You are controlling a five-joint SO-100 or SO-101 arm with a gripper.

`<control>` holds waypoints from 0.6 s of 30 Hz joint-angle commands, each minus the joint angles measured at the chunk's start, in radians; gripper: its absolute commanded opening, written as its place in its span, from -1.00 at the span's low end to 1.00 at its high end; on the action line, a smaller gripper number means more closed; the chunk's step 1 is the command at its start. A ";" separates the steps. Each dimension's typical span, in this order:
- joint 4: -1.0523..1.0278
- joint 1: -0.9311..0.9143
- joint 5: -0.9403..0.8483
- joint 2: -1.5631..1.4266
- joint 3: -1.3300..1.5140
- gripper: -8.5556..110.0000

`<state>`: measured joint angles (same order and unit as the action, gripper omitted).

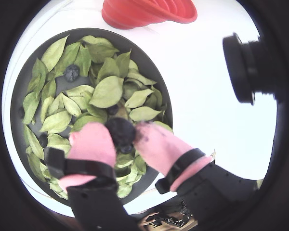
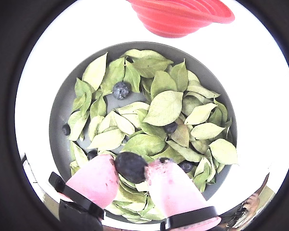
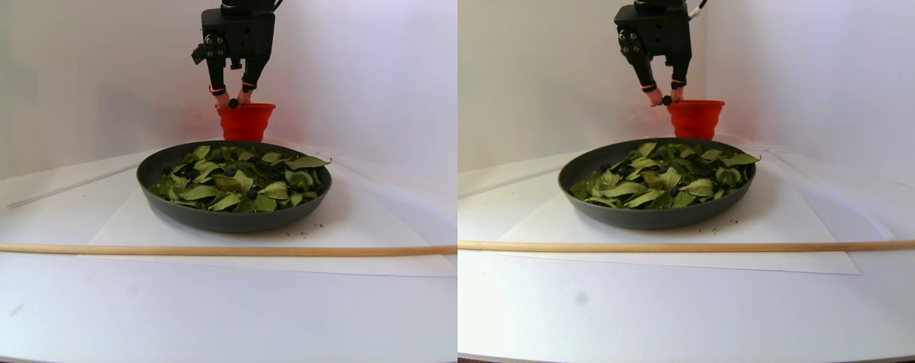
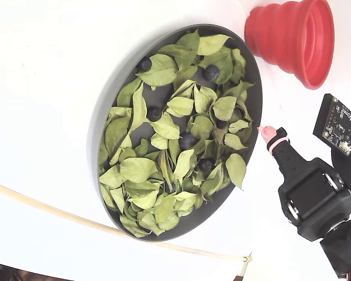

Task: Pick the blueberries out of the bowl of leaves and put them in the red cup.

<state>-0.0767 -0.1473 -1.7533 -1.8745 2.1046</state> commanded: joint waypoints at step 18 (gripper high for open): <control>0.103 -0.035 0.002 0.069 -0.227 -0.68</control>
<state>0.0061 -0.1672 -1.7533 -1.7840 1.9696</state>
